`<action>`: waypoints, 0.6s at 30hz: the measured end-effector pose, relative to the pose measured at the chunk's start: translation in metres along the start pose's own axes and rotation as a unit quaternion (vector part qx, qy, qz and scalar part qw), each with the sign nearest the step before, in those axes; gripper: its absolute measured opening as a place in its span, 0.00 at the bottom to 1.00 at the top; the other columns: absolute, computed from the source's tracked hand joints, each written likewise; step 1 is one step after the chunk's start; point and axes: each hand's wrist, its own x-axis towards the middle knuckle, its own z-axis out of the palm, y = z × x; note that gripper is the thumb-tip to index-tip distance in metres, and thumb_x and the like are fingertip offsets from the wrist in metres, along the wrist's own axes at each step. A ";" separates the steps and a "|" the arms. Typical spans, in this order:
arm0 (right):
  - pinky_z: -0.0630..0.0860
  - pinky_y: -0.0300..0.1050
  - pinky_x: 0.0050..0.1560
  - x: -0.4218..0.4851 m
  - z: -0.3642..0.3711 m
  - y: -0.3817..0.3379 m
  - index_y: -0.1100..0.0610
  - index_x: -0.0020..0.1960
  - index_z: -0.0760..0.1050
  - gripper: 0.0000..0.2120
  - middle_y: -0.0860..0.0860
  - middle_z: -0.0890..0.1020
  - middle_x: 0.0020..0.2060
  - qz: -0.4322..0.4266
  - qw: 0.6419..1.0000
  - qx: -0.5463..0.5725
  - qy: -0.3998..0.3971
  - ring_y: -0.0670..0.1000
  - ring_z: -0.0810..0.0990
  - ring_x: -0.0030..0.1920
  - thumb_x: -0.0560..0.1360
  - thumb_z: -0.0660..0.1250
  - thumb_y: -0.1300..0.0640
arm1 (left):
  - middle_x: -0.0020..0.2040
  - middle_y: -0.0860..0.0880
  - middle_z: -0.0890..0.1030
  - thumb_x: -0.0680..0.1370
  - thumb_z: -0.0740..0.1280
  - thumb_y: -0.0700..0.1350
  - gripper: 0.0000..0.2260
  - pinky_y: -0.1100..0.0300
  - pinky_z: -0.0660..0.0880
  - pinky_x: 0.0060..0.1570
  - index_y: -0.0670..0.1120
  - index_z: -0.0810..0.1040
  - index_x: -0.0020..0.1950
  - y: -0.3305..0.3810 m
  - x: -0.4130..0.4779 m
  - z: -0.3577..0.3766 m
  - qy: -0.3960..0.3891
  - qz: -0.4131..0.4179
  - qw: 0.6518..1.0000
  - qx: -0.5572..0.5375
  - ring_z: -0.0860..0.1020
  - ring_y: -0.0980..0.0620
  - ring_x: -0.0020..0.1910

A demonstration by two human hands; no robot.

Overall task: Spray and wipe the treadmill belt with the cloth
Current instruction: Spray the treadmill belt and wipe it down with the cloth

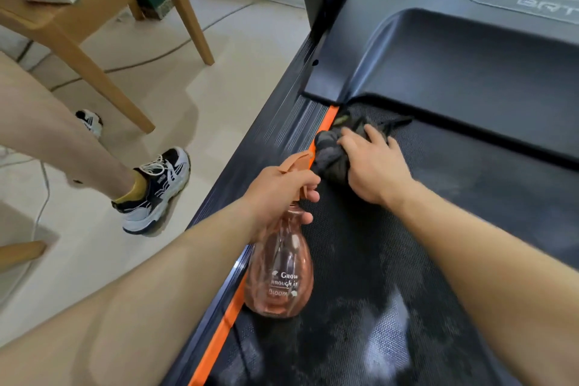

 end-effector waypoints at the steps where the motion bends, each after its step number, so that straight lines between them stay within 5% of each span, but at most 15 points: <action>1: 0.57 0.68 0.75 -0.018 0.006 -0.005 0.51 0.75 0.64 0.28 0.46 0.60 0.81 -0.023 1.000 -0.003 -0.006 0.60 0.55 0.81 0.75 0.53 0.58 | 0.44 0.43 0.84 0.78 0.71 0.43 0.04 0.59 0.76 0.29 0.43 0.82 0.48 0.001 -0.002 0.000 0.001 -0.001 1.000 0.006 0.77 0.49 0.26; 6: 0.73 0.70 0.64 -0.125 0.047 -0.009 0.54 0.67 0.76 0.31 0.52 0.76 0.71 -0.096 0.995 -0.039 0.012 0.65 0.74 0.71 0.66 0.55 0.52 | 0.45 0.41 0.82 0.79 0.71 0.43 0.02 0.58 0.77 0.30 0.46 0.81 0.47 0.008 0.001 0.012 -0.021 0.019 0.999 0.023 0.78 0.49 0.31; 11: 0.68 0.72 0.66 -0.170 0.074 0.004 0.55 0.71 0.72 0.32 0.54 0.71 0.76 0.082 0.996 -0.001 0.031 0.68 0.68 0.73 0.68 0.57 0.48 | 0.44 0.44 0.83 0.77 0.73 0.45 0.06 0.51 0.81 0.44 0.49 0.80 0.52 0.013 0.012 0.033 -0.033 0.013 0.999 0.039 0.81 0.44 0.40; 15: 0.65 0.72 0.69 -0.172 0.076 -0.006 0.56 0.72 0.73 0.33 0.54 0.70 0.77 0.118 0.990 0.038 0.065 0.67 0.66 0.74 0.68 0.57 0.48 | 0.33 0.44 0.79 0.77 0.71 0.43 0.06 0.57 0.77 0.32 0.43 0.79 0.41 0.015 0.013 0.048 0.021 0.003 0.998 0.056 0.78 0.47 0.26; 18: 0.65 0.71 0.69 -0.174 0.079 -0.005 0.56 0.73 0.73 0.33 0.53 0.69 0.77 0.121 0.989 0.031 0.074 0.67 0.66 0.75 0.68 0.57 0.48 | 0.32 0.45 0.80 0.76 0.71 0.43 0.05 0.56 0.78 0.35 0.42 0.82 0.43 0.014 0.013 0.051 0.055 0.005 0.996 0.065 0.78 0.48 0.25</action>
